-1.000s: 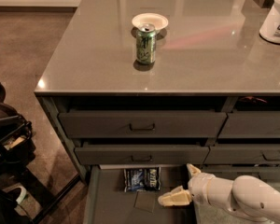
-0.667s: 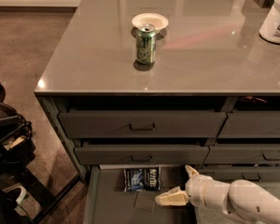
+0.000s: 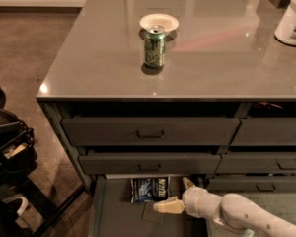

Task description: Pick blue chip bag from bottom drawer and place on counter

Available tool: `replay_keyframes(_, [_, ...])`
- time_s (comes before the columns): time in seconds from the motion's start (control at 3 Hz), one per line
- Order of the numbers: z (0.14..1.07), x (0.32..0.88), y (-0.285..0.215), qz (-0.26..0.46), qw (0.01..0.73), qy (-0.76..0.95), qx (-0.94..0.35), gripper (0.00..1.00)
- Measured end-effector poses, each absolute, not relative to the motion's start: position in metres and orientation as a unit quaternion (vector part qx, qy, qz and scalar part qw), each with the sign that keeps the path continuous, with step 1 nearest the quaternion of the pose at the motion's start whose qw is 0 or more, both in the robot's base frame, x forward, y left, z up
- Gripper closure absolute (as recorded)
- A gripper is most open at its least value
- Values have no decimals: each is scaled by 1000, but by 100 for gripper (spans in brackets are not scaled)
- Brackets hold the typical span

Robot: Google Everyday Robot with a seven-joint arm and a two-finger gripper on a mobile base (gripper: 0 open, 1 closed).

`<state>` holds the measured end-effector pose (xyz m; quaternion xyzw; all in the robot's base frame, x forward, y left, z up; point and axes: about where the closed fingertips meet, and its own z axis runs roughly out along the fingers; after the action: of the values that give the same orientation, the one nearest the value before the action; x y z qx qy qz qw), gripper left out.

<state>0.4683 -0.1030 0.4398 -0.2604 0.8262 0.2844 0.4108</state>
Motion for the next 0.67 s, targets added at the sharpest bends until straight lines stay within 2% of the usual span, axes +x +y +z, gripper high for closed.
replay_keyframes(0.33, [392, 477, -91, 311, 393, 832, -238, 0])
replay_keyframes(0.67, [386, 476, -89, 316, 392, 832, -234, 0])
